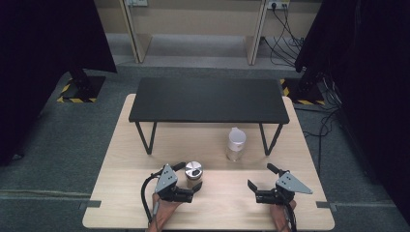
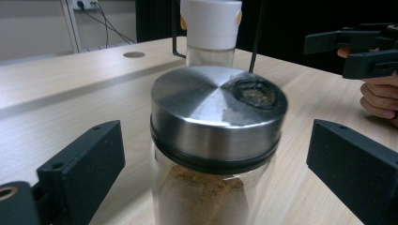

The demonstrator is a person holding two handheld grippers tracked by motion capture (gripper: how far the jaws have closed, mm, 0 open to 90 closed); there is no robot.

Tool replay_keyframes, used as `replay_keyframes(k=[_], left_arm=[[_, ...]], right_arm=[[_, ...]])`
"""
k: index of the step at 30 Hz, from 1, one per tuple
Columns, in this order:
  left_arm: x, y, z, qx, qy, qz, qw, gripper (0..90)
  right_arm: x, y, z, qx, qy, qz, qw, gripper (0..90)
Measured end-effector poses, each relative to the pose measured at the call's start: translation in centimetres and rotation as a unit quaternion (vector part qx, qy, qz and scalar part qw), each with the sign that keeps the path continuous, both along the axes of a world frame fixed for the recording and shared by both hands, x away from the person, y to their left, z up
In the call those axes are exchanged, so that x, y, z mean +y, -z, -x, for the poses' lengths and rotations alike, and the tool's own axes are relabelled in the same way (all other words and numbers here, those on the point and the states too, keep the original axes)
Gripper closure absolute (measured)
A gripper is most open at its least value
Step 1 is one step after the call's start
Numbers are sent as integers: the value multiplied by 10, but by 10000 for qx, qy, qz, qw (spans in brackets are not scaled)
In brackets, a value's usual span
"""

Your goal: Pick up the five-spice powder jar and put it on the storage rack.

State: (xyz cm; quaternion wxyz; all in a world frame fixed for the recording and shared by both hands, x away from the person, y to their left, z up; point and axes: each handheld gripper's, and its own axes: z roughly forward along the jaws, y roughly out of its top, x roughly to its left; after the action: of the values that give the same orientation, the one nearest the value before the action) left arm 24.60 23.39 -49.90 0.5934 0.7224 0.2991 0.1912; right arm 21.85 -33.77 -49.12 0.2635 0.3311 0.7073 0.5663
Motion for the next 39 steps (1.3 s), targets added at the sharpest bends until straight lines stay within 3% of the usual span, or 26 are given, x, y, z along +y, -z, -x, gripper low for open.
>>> replay_keyframes(k=[9,13,39], left_arm=[[-7,-4,-6,95,-17,-162,9998,78],[-8,-4,-7,129,-15,-85,9999,103],[-14,-9,-12,123,19,-353,9993,302]], right_arm=[[0,0,0,10,-1,2,10000,4],[-1,0,0,7,1,-22,10000,4],[-1,0,0,-27,-29,13,10000,5]])
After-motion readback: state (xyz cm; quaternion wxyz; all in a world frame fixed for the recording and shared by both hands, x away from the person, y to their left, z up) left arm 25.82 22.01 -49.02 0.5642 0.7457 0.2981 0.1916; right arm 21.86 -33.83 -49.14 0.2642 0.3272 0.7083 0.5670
